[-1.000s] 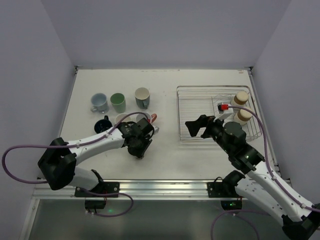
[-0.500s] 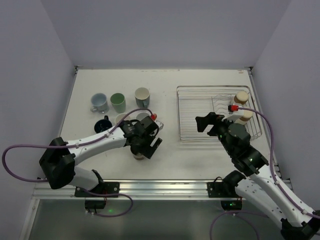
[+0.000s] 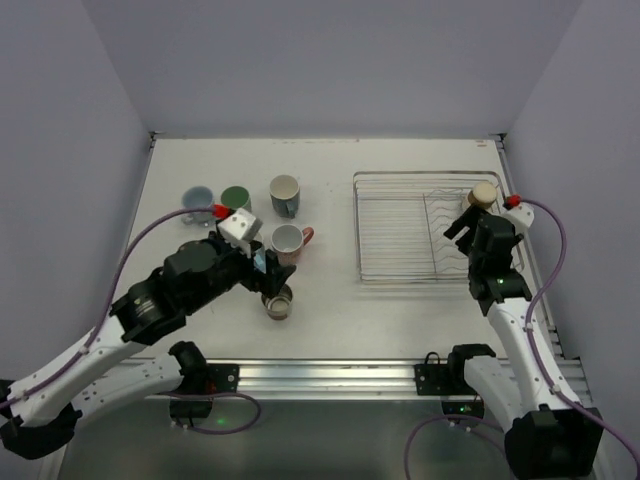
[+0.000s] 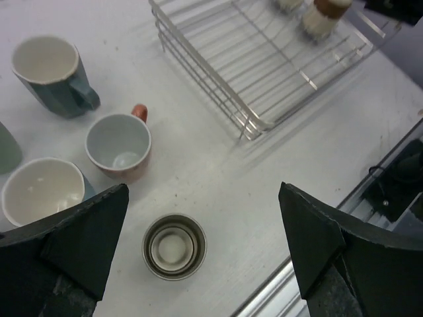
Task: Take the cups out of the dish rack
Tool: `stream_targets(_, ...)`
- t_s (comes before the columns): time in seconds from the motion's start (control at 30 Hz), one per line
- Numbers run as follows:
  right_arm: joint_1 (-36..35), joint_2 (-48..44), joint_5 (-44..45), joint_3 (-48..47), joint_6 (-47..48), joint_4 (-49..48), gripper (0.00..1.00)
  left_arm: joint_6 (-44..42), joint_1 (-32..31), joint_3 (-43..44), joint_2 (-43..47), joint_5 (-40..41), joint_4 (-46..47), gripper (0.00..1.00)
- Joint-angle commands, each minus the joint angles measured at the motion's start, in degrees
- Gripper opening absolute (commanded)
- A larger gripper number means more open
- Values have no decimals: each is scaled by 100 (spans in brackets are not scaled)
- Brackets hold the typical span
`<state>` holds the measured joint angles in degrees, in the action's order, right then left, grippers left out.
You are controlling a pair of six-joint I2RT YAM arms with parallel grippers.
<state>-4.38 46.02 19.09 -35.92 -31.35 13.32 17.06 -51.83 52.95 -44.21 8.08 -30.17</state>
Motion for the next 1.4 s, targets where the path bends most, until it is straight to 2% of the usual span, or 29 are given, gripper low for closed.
stream_targets(0.0,490,301,753,-170,-81,-319,82,-308,-20,-592,789,537,1011,100)
stream_targets(0.1,1026,767,561,-266,-248,-409,87,-343,-11,-908,1256,511,1215,100)
stream_targets(0.17,1210,1109,570,-424,-240,-488,95,-361,-11,-883,1265,554,1015,100)
stream_targets(0.27,1369,1601,307,-687,-117,-593,98,-388,-11,-900,1213,590,900,100)
stream_targets(0.63,1651,3017,271,-1224,-90,-603,96,-458,-2,-900,1248,370,917,100)
stream_targets(0.87,1669,3414,156,-1444,-20,-682,77,-475,7,-918,1204,405,934,100)
stream_targets(1.07,1669,2809,16,-891,173,-1656,45,-475,103,-918,1081,274,969,100)
stream_targets(1.17,1634,2545,112,-741,174,-1719,40,-476,173,-918,1028,221,978,100)
stream_targets(1.37,1353,1499,33,-434,7,-1622,40,-414,218,-883,896,37,1101,100)
